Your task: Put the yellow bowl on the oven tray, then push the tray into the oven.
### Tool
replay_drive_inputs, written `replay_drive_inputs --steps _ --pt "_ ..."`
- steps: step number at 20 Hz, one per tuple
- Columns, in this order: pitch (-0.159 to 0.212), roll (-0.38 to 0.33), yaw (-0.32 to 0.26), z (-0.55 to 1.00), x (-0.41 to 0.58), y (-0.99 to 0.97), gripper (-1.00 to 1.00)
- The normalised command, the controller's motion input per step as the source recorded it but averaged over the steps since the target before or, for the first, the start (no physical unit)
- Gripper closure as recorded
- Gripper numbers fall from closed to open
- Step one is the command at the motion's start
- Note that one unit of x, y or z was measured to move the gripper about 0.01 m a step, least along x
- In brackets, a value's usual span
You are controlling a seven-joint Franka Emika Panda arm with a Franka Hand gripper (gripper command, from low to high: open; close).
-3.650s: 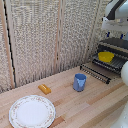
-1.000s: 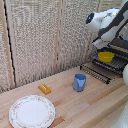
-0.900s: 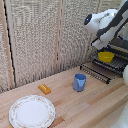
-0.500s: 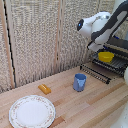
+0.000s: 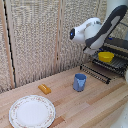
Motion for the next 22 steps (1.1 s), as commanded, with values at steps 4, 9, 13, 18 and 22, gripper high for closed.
replay_drive_inputs --steps 4,9,13,18,22 --pt "0.072 -0.237 0.29 -0.38 0.121 0.0 -1.0" --pt "0.26 -0.099 0.295 -0.16 -0.067 0.06 -1.0" --pt "0.319 -0.081 0.268 -0.1 -0.094 0.05 -1.0" --pt "0.303 -0.07 0.201 -0.03 -0.008 -0.08 -1.0" --pt "0.112 -0.031 0.111 0.05 0.071 -0.5 -1.0"
